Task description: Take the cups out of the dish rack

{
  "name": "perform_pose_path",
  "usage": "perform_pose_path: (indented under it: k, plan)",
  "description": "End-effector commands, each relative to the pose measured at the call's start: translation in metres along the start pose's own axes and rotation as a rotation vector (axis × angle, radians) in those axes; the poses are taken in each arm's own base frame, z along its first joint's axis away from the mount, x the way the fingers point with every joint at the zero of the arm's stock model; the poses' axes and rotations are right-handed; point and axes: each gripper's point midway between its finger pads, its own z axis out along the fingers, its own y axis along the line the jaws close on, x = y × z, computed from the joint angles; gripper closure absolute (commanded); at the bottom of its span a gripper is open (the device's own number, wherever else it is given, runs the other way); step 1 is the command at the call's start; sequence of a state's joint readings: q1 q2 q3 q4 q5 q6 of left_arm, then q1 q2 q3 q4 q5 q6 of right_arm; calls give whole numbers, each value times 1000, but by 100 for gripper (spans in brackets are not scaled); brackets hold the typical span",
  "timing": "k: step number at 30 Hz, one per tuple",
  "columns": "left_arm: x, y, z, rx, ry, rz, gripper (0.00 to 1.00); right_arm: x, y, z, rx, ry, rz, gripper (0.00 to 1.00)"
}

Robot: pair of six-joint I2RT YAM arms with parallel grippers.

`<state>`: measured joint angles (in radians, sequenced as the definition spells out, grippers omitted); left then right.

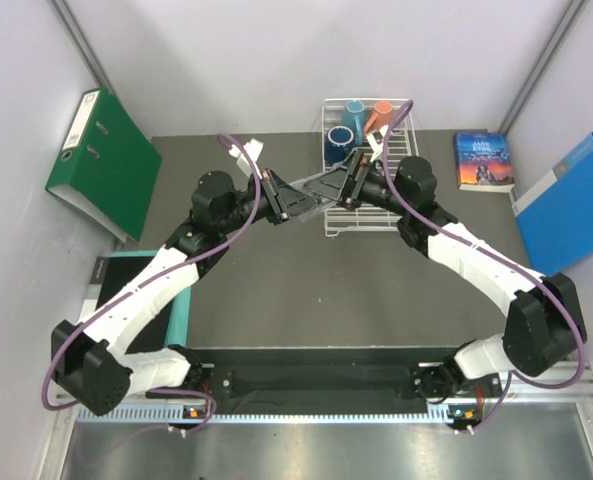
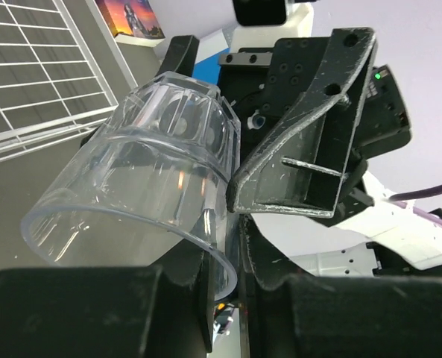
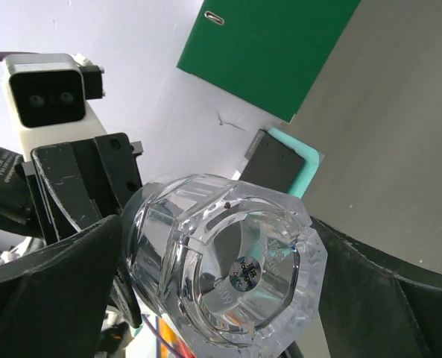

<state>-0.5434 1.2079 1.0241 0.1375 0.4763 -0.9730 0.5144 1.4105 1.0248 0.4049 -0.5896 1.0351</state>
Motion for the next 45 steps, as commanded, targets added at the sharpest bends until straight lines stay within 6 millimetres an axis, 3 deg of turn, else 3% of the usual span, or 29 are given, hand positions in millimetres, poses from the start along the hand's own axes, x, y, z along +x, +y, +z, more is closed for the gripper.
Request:
perform_pose_path:
  k: [1,6,11,14,17,18,19,21,22,23,24,25,26,29,33,34,37,40,45]
  plan:
    - [-21,15,-7,-124,-71,86,100,-5,27,-9,-2,18,-173,0]
    - [-31,23,-12,-218,-66,141,100,-33,12,-19,146,-97,-187,0]
    - [-58,40,-28,-348,-89,156,100,-88,-17,-50,349,-250,-156,0]
    - [-79,50,-36,-431,-128,183,100,-115,-22,-67,444,-309,-198,1]
    - [-94,61,-43,-512,-165,196,100,-127,-29,-82,552,-341,-237,0]
    - [-98,73,-49,-584,-173,189,100,-125,-35,-88,595,-334,-234,0]
    - [-113,73,-56,-620,-198,201,100,-129,-38,-94,634,-356,-246,1]
    - [-112,109,-65,-773,-144,167,100,-125,-44,-101,681,-355,-237,0]
    - [-137,113,-77,-859,-203,196,100,-125,-48,-105,712,-362,-238,0]
    - [-139,142,-75,-961,-165,181,100,-126,-51,-109,754,-379,-238,0]
    - [-140,156,-82,-1053,-143,174,100,-120,-52,-108,779,-365,-244,0]
    - [-153,161,-100,-1181,-148,192,100,-114,-68,-117,886,-341,-257,0]
    - [-147,195,-95,-1275,-68,188,100,-117,-64,-120,919,-346,-278,0]
    - [-155,237,-102,-1461,11,187,100,-109,-76,-133,1074,-315,-322,0]
    - [-157,282,-99,-1463,49,97,100,-98,-89,-146,1189,-269,-353,0]
    - [-157,303,-104,-1482,67,59,100,-97,-93,-149,1220,-257,-369,0]
    - [-154,338,-110,-1508,107,-3,100,-90,-104,-159,1304,-204,-396,0]
    - [-155,360,-114,-1526,107,-37,100,-83,-110,-162,1332,-167,-415,0]
    - [-163,378,-116,-1539,96,-47,100,-75,-116,-165,1331,-148,-434,0]
